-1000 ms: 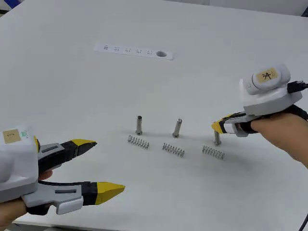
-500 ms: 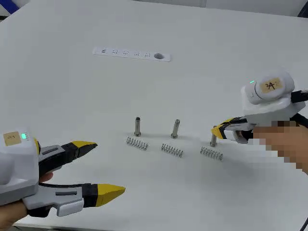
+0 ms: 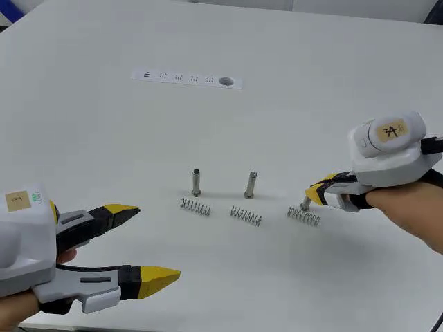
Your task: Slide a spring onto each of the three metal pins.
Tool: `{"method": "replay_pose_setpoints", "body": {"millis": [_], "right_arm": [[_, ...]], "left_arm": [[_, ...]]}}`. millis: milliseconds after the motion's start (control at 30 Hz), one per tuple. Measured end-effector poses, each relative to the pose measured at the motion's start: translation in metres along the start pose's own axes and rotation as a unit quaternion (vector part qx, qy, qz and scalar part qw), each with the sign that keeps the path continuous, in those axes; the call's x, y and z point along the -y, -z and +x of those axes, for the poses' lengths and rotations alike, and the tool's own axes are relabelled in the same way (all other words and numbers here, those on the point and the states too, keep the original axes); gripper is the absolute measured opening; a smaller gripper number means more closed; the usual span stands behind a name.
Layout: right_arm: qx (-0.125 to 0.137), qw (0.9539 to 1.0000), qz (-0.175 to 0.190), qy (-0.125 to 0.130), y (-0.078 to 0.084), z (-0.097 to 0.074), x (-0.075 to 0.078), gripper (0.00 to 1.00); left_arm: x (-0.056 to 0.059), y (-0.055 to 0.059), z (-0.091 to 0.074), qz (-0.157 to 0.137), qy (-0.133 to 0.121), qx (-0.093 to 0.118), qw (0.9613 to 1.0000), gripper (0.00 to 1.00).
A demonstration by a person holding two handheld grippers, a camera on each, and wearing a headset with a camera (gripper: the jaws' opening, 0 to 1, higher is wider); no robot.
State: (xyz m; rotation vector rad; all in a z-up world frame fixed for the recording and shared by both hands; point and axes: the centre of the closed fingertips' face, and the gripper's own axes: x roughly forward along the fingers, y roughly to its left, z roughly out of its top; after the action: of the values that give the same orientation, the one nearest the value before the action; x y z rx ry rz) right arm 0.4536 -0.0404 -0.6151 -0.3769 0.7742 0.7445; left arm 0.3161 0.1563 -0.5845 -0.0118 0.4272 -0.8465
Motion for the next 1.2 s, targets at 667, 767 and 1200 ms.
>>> {"method": "replay_pose_setpoints", "body": {"millis": [667, 767, 1200], "right_arm": [[-0.034, 0.997, -0.046, -0.051, 0.027, -0.003, -0.029, 0.12], [-0.047, 0.9936, -0.087, -0.055, 0.026, 0.002, -0.032, 0.12], [-0.089, 0.9821, -0.153, -0.065, 0.031, 0.027, -0.03, 0.13]], "left_arm": [[0.005, 0.003, 0.0, -0.003, 0.004, -0.003, 1.0, 0.75], [0.005, 0.003, 0.0, -0.003, 0.004, -0.003, 1.0, 0.74], [0.0, 0.007, -0.002, -0.01, -0.004, -0.003, 0.9999, 0.74]]}}
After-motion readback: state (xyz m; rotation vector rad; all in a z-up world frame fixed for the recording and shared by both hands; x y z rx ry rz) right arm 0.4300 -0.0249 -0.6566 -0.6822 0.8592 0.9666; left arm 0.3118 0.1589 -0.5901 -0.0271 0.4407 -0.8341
